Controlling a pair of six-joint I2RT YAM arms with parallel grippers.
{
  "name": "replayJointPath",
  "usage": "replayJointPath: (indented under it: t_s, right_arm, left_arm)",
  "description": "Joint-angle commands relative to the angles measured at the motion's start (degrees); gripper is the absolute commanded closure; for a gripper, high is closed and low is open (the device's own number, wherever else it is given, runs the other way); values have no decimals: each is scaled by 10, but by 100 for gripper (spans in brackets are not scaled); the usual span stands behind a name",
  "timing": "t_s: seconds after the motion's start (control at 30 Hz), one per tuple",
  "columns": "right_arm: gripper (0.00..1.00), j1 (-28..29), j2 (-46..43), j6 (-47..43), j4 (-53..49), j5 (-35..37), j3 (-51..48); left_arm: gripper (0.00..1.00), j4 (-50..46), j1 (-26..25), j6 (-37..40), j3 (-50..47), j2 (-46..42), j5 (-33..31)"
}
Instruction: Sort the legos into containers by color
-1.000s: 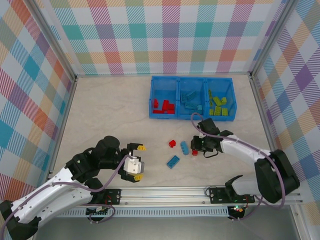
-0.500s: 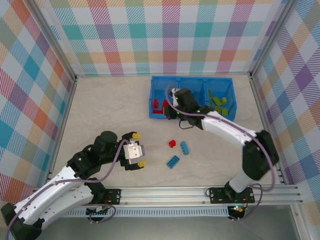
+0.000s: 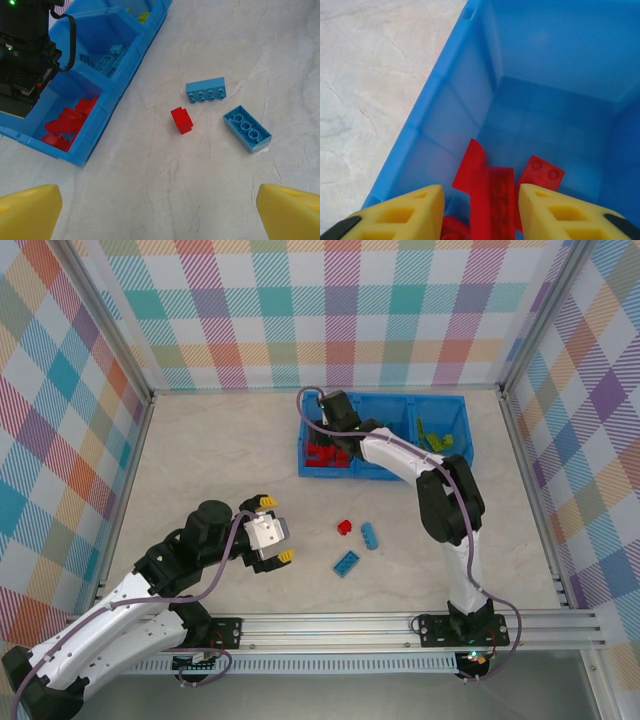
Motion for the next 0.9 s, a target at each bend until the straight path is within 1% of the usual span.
replayJointPath:
  t_s: [0.0, 0.1, 0.17, 0.23, 0.3, 0.37, 0.47, 0.5, 0.6, 0.73, 0.8, 0.87]
  right_arm:
    - [52, 0, -34, -6, -21, -11, 17]
    - [52, 0, -84, 2, -22, -30, -14]
    - [52, 1, -134, 13, -15, -55, -60]
    - [51, 7, -197, 26, -14, -79, -126]
    - [48, 19, -263, 34, -5, -98, -207]
    - [47, 39, -332, 38, 1, -112, -299]
    - [42, 72, -405, 41, -16, -112, -400]
    - [39, 81, -417, 39, -24, -116, -423]
    - [27, 100, -428, 11, -55, -112, -467]
    - [13, 102, -384, -40, -77, -126, -471]
    - [10, 102, -349, -69, -81, -134, -456]
    - [9, 102, -310, -97, -88, -123, -435]
  left_arm:
    - [0, 11, 6, 3, -5, -4, 2]
    - [0, 10, 6, 3, -5, 1, 8]
    - [0, 8, 6, 5, -4, 2, 13]
    - [0, 2, 6, 12, -3, 2, 28]
    - [0, -12, 6, 37, -4, 0, 65]
    - [0, -41, 6, 88, -4, 6, 121]
    - [0, -60, 5, 120, -5, 24, 167]
    - [0, -62, 5, 126, -5, 30, 178]
    - [0, -66, 6, 135, 1, 55, 205]
    - [0, -77, 5, 140, 9, 73, 212]
    - [0, -84, 6, 146, 6, 74, 212]
    - [0, -91, 6, 150, 3, 74, 206]
